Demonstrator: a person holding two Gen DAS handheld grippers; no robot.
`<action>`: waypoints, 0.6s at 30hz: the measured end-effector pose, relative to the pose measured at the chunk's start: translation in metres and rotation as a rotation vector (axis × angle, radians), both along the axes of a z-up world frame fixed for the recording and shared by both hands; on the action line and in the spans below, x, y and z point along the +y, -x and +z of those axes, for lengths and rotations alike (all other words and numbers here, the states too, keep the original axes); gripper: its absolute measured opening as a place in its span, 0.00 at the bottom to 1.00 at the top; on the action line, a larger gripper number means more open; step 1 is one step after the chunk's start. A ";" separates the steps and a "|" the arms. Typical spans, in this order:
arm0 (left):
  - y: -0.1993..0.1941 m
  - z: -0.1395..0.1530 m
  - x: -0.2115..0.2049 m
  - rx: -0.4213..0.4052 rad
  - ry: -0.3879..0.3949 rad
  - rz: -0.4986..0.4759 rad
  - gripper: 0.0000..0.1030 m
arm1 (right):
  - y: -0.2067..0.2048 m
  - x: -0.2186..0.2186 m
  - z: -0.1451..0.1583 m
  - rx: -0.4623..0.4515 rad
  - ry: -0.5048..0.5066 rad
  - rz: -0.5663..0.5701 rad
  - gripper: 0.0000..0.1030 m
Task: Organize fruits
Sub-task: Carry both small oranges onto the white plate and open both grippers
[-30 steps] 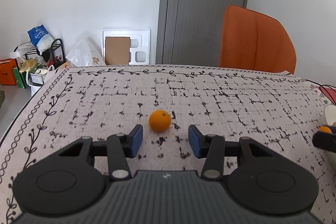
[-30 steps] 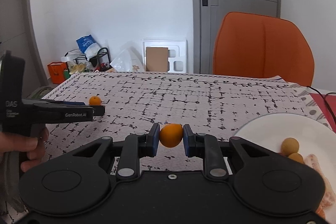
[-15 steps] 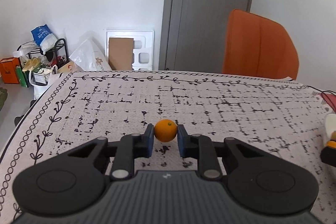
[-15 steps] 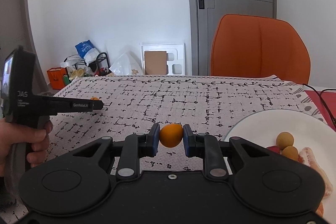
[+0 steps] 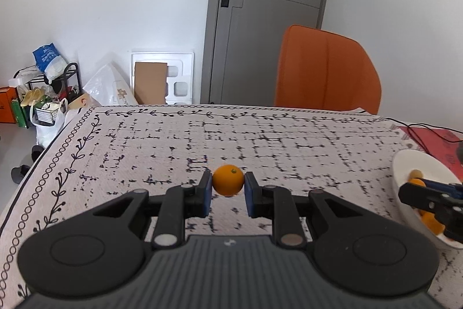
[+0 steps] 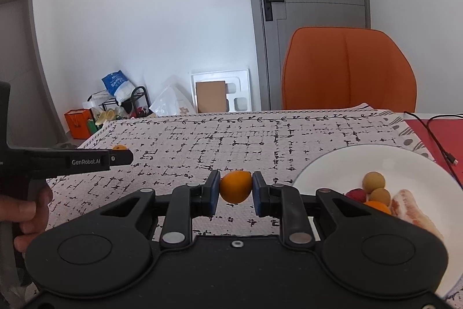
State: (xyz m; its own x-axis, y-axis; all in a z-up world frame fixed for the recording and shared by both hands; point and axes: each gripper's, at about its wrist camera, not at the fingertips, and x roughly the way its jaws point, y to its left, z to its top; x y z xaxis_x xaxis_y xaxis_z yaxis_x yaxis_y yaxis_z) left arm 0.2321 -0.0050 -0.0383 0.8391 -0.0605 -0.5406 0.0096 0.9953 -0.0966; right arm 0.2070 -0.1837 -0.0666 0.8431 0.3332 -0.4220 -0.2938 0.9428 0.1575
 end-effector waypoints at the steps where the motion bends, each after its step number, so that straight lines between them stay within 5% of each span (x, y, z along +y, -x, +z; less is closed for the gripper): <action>1: 0.001 0.002 -0.002 -0.002 0.000 -0.004 0.21 | 0.002 -0.001 0.001 -0.002 -0.002 -0.002 0.21; 18: 0.024 0.010 -0.056 -0.024 0.022 -0.113 0.21 | 0.030 -0.047 0.000 -0.009 -0.032 -0.095 0.21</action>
